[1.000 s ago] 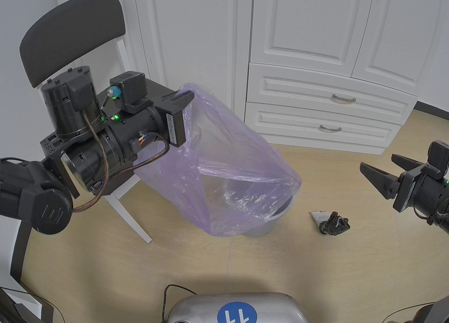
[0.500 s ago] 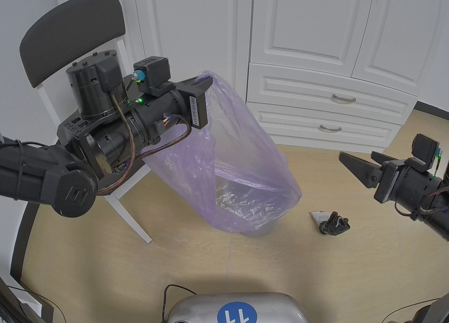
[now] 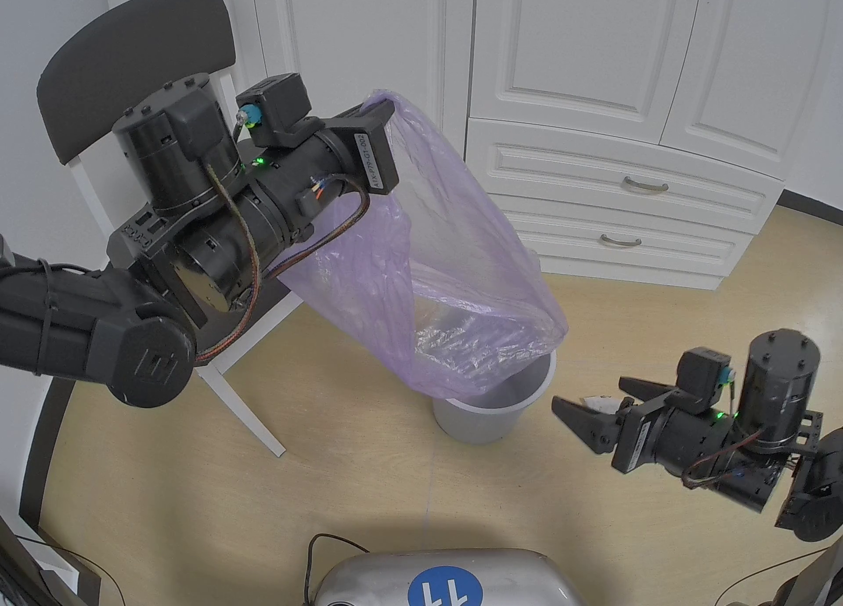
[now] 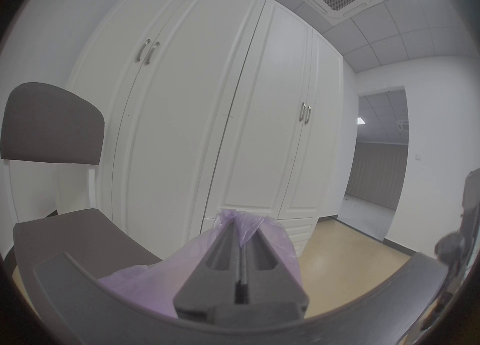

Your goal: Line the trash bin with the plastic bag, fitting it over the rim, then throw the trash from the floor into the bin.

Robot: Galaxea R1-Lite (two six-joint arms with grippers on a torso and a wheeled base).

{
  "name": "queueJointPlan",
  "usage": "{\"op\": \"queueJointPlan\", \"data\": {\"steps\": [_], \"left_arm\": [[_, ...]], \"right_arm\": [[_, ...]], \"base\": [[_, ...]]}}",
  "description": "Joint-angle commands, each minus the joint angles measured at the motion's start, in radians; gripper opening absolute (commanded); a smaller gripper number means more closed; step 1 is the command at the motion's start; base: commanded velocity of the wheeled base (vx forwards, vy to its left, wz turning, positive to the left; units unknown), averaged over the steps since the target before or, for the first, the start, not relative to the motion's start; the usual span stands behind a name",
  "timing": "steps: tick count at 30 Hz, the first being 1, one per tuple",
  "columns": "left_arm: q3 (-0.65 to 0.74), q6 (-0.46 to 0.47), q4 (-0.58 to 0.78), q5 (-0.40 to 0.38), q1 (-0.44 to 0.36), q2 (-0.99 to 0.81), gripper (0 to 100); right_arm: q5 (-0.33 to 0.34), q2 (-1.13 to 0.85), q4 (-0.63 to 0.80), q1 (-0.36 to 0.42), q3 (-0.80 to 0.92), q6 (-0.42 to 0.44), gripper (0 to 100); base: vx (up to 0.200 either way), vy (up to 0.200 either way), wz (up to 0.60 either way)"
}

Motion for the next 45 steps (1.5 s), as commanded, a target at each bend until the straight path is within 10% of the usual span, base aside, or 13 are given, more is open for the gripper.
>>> {"op": "queueJointPlan", "data": {"steps": [1, 11, 18, 45], "left_arm": [[-0.017, -0.027, -0.009, 0.010, 0.002, -0.011, 0], [0.023, -0.033, -0.058, 0.039, -0.017, -0.080, 0], [0.064, -0.053, -0.072, 0.039, -0.063, -0.132, 0], [0.121, -0.053, -0.156, 0.085, -0.217, -0.132, 0]], "right_arm": [[0.016, 0.159, -0.015, 0.001, 0.017, 0.012, 100], [0.164, 0.396, -0.263, -0.042, -0.043, 0.391, 100], [0.157, 0.589, -0.633, -0.072, -0.016, 0.452, 100], [0.111, 0.549, -0.633, -0.078, -0.071, 0.561, 100]], "base": [[0.000, 0.000, 0.00], [0.000, 0.000, 0.00], [0.000, 0.000, 0.00], [0.000, 0.000, 0.00]]}}
